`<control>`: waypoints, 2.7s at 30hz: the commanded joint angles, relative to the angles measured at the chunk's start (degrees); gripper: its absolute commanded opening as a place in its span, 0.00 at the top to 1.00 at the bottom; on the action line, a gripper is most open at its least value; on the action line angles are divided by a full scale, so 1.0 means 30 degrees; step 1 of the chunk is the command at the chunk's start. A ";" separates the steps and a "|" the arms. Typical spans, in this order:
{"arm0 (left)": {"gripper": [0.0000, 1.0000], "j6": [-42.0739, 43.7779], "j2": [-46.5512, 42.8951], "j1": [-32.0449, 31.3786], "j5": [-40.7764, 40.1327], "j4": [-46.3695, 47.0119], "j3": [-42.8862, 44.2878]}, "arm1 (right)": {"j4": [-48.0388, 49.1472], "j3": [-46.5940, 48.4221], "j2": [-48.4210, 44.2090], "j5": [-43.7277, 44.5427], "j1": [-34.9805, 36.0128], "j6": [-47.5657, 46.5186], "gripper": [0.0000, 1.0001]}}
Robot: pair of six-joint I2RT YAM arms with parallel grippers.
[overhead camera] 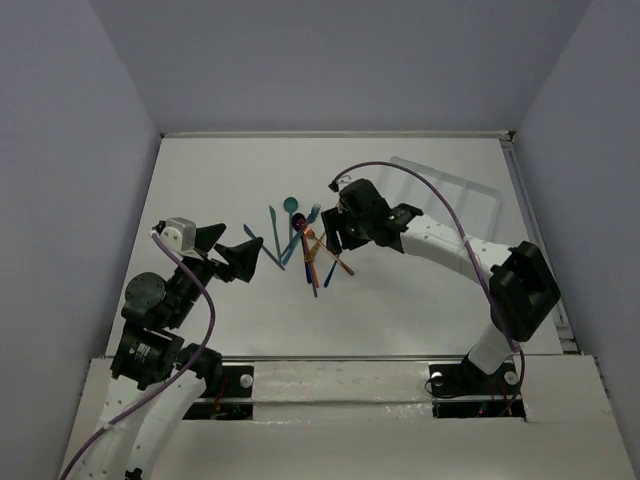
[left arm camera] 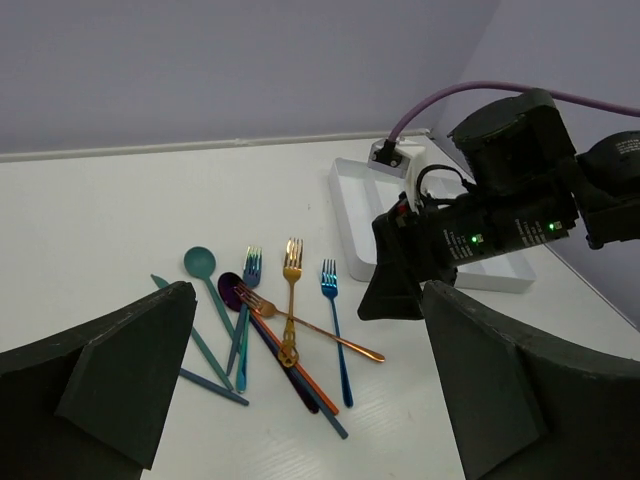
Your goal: Sort the eating utensils into containers
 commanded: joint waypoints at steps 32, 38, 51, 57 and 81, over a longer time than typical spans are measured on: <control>0.01 0.0186 -0.0313 0.0083 0.0226 0.0602 0.0717 | -0.2770 0.7367 0.8650 0.1289 0.0066 -0.2451 0.57; 0.01 0.0186 -0.0400 0.0083 0.0226 0.0602 0.0717 | -0.2858 0.7632 0.9267 0.0731 0.0066 -0.2422 0.60; 0.01 0.0186 -0.0635 0.0083 0.0197 0.0631 0.0687 | -0.2887 0.7837 1.0029 0.1052 0.0066 -0.2422 0.96; 0.01 0.0157 -0.0635 0.0083 0.0139 0.0660 0.0658 | -0.2507 0.7603 0.8511 0.1345 0.0066 -0.2422 1.00; 0.01 0.0040 -0.0693 -0.0620 -0.0067 0.0777 0.0541 | 0.6487 -0.3033 -0.2688 0.3982 -1.0333 0.4960 1.00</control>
